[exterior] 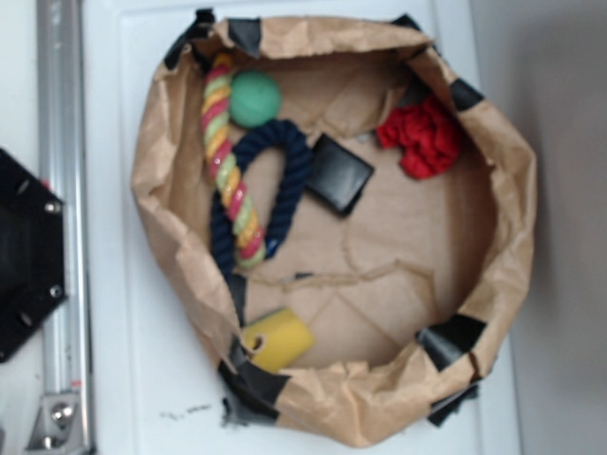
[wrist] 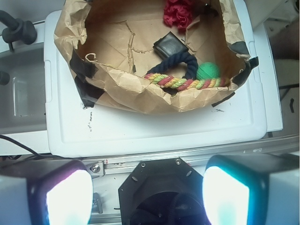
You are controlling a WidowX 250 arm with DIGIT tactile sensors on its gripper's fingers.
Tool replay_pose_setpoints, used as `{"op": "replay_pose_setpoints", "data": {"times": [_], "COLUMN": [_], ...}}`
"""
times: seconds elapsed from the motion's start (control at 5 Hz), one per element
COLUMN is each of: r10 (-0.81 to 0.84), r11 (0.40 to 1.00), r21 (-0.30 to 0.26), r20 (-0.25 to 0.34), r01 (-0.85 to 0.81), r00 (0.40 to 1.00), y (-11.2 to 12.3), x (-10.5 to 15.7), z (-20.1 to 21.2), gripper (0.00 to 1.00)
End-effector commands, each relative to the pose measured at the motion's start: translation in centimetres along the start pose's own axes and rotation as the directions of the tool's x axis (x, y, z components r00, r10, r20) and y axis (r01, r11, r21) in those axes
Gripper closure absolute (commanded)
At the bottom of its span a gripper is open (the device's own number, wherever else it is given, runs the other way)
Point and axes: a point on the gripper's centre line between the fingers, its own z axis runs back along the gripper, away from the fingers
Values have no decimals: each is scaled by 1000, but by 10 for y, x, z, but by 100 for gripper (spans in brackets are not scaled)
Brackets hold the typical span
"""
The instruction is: Grab the green sponge.
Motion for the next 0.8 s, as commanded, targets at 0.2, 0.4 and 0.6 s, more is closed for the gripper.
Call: {"op": "replay_pose_setpoints", "data": {"times": [0.2,0.4,0.6], "r10": [141,257,354], "r11": [986,962,930], "r21": [-75,-59,-52], "r20": [-96,-135,-139], "r01": [-148,-267,-364], "r00": [985,957,925], "y": [-1,2,13], "x": [31,54,77], "z": [-20,-41,-65], "gripper": [0,0,0]}}
